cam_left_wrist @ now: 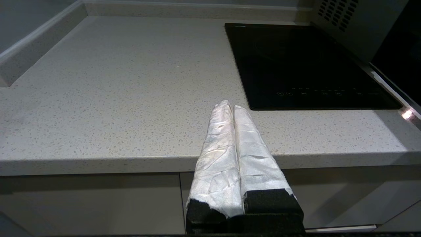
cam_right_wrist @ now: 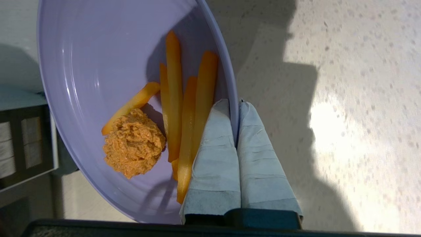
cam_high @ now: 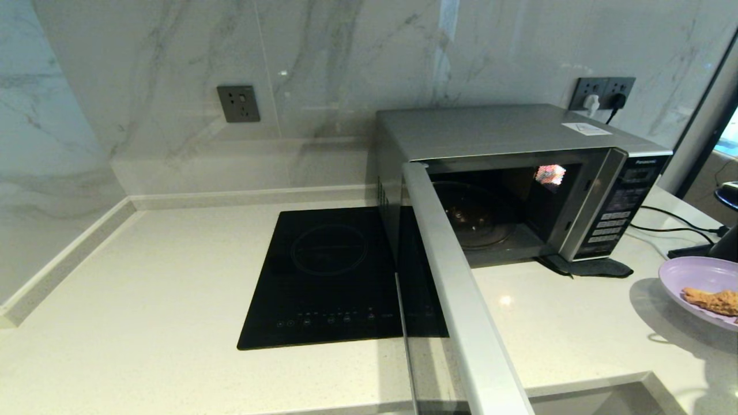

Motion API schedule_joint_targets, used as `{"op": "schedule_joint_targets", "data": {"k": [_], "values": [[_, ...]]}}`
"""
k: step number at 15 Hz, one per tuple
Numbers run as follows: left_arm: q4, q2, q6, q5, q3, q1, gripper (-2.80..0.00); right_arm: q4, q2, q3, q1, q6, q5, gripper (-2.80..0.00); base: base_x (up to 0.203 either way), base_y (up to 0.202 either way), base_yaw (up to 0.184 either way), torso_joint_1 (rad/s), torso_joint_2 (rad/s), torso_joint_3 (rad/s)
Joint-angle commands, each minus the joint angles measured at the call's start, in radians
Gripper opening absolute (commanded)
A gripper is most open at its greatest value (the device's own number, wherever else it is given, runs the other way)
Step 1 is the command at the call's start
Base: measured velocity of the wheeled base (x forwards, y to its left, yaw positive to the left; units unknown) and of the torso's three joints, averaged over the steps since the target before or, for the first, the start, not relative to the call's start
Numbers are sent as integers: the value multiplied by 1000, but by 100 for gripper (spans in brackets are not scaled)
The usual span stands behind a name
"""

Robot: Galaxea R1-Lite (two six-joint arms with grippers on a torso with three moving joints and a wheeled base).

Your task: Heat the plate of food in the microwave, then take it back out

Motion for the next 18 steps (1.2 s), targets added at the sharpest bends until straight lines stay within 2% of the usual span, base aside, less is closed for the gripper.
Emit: {"op": "schedule_joint_targets", "data": {"k": [1,7,13,14,15,18], "values": [[0,2,-1,0,0,0,-280,-32,116,-6,-14,-26,1,-280,0,0,0,0,0,0],[0,2,-1,0,0,0,-280,-48,242,-42,-56,-76,3,-280,0,0,0,0,0,0],[0,2,-1,0,0,0,-280,-72,284,-48,-59,-78,3,-280,0,0,0,0,0,0],[0,2,-1,0,0,0,-280,-72,284,-48,-59,-80,3,-104,0,0,0,0,0,0],[0,2,-1,0,0,0,-280,-72,284,-48,-59,-86,1,0,0,0,0,0,0,0],[0,2,-1,0,0,0,-280,-71,270,-45,-61,-86,3,0,0,0,0,0,0,0]]}}
